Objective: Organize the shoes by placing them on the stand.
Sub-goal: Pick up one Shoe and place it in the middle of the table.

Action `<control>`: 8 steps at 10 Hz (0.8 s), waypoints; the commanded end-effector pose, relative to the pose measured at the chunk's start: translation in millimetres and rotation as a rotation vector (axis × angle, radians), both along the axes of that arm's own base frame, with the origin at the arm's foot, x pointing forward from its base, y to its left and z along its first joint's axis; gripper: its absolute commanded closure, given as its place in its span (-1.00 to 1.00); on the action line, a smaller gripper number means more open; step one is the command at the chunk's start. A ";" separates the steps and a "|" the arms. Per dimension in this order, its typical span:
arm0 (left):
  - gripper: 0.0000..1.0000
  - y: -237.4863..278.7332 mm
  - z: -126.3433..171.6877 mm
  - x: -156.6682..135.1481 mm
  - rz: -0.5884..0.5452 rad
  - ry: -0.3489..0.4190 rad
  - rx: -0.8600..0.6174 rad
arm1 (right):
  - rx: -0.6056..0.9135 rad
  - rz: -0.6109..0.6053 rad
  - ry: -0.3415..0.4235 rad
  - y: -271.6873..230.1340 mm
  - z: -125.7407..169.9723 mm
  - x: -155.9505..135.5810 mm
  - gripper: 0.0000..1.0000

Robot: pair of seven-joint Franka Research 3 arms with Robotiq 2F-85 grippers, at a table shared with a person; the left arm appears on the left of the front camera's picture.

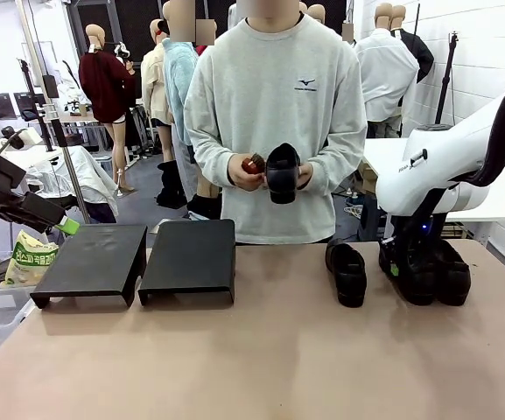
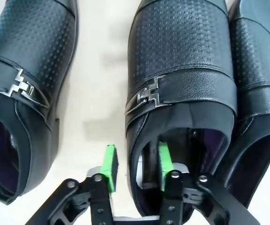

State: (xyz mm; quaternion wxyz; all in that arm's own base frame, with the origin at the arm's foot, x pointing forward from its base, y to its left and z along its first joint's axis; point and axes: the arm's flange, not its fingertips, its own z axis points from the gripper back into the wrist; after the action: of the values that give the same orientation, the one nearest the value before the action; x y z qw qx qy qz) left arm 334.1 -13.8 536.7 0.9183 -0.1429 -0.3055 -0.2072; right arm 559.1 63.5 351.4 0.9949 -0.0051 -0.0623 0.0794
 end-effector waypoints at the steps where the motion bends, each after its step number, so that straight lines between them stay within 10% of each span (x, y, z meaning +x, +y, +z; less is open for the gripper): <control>1: -1.00 2.3 -0.3 0.2 0.000 -0.001 0.001 | -0.044 -0.037 -0.013 7.7 -5.3 8.6 1.00; 8: -1.00 2.3 -0.3 0.2 0.000 -0.001 0.001 | 0.006 -0.108 -0.021 6.8 39.9 -27.9 1.00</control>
State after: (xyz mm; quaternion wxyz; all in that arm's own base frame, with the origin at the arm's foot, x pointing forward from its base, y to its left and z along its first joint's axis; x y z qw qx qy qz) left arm 334.1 -13.7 536.7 0.9184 -0.1428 -0.3054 -0.2072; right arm 554.4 69.4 367.5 0.9963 -0.0098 -0.0681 0.0509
